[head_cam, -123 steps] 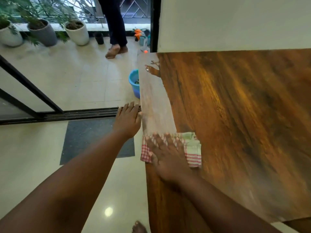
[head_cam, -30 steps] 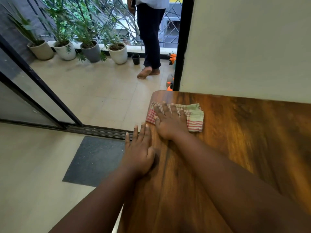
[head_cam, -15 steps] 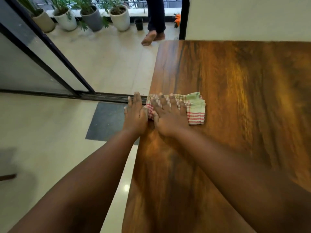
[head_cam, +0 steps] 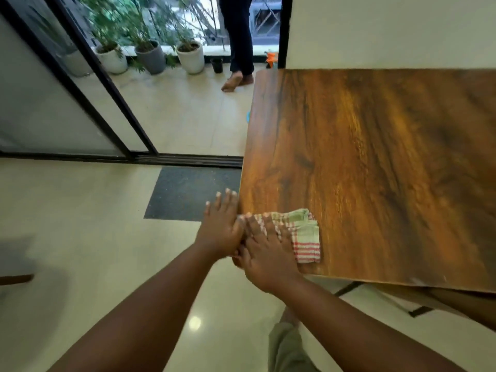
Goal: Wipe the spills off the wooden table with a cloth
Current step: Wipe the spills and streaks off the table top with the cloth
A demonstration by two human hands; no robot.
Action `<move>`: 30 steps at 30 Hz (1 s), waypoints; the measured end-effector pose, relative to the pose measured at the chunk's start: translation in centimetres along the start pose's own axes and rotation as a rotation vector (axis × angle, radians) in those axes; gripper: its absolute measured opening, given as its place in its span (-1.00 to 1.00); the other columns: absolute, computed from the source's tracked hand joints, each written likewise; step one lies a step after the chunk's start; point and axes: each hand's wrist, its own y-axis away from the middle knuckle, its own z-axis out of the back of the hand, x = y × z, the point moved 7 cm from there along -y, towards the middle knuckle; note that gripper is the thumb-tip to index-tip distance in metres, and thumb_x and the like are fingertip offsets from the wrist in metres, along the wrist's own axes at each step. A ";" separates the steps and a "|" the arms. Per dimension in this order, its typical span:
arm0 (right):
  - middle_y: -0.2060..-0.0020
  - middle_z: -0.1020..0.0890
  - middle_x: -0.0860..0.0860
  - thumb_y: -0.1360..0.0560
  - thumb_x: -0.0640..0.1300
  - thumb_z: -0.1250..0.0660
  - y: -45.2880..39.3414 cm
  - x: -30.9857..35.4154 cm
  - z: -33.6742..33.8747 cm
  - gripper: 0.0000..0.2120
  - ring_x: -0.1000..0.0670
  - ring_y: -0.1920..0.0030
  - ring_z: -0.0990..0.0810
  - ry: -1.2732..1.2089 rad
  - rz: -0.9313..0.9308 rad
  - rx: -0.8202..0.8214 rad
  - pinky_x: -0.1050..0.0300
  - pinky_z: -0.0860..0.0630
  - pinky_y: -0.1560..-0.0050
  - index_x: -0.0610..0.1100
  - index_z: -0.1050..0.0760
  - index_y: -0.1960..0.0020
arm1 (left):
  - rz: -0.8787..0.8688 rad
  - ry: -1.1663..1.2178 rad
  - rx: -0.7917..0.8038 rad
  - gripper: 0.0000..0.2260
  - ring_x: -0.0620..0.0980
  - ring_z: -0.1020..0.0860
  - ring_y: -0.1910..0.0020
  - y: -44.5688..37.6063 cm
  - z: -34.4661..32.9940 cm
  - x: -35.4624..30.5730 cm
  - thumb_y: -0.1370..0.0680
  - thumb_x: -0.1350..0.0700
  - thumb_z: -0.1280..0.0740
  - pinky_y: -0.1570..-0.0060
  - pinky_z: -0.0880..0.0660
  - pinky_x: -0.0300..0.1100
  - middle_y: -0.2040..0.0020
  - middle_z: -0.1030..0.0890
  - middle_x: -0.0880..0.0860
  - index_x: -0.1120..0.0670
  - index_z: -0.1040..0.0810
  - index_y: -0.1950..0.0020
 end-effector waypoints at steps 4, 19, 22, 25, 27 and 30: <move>-0.57 0.11 0.04 -0.62 0.07 0.04 3.7 0.5 -0.7 -0.43 -0.11 -0.54 0.19 0.014 0.033 0.017 -0.08 0.38 -0.39 0.02 0.09 -0.58 | -0.164 -0.215 0.030 -0.45 0.05 0.27 -0.53 3.9 -0.5 -2.7 -0.63 -0.10 0.13 -0.45 0.35 0.05 -0.58 0.16 0.09 0.08 0.16 -0.56; -0.46 0.40 0.12 -0.63 0.03 0.02 12.3 -14.2 2.3 -0.36 -0.23 -0.52 0.28 0.176 -0.165 0.011 -0.33 0.46 -0.30 0.43 0.43 -0.39 | -0.229 -0.364 0.038 -0.41 0.05 0.34 -0.49 7.9 -2.0 -8.6 -0.61 -0.20 0.16 -0.37 0.45 0.01 -0.56 0.23 0.04 0.03 0.22 -0.56; -0.51 0.37 -0.01 -0.62 0.08 0.01 14.9 -18.0 2.8 -0.36 -0.27 -0.49 0.34 0.155 -0.346 -0.032 -0.35 0.43 -0.31 0.43 0.44 -0.39 | -0.199 -0.336 0.071 -0.41 0.05 0.35 -0.50 8.1 -3.3 -11.0 -0.62 -0.20 0.15 -0.39 0.42 0.03 -0.56 0.25 0.04 0.03 0.22 -0.56; -0.53 0.34 -0.06 -0.63 0.04 -0.01 16.0 -19.1 2.9 -0.31 -0.29 -0.47 0.39 0.133 -0.372 -0.047 -0.29 0.46 -0.33 0.37 0.51 -0.36 | -0.220 -0.341 0.086 -0.40 0.06 0.32 -0.51 8.5 -4.6 -14.4 -0.61 -0.21 0.12 -0.44 0.35 0.07 -0.57 0.24 0.04 0.02 0.20 -0.56; -0.54 0.30 -0.08 -0.63 -0.05 -0.04 15.7 -19.1 3.0 -0.29 -0.30 -0.47 0.37 0.135 -0.363 -0.044 -0.30 0.46 -0.32 0.35 0.44 -0.43 | -0.244 -0.365 0.080 -0.40 0.05 0.31 -0.51 8.7 -4.9 -16.6 -0.60 -0.21 0.11 -0.46 0.31 0.09 -0.57 0.23 0.03 0.00 0.19 -0.56; -0.54 0.28 -0.14 -0.60 -0.15 -0.15 15.4 -19.2 3.2 -0.21 -0.36 -0.48 0.29 0.202 -0.308 0.042 -0.37 0.31 -0.38 0.30 0.36 -0.48 | -0.261 -0.409 0.064 -0.40 0.05 0.32 -0.51 9.0 -4.6 -19.0 -0.60 -0.20 0.10 -0.47 0.30 0.08 -0.56 0.24 0.03 0.01 0.21 -0.56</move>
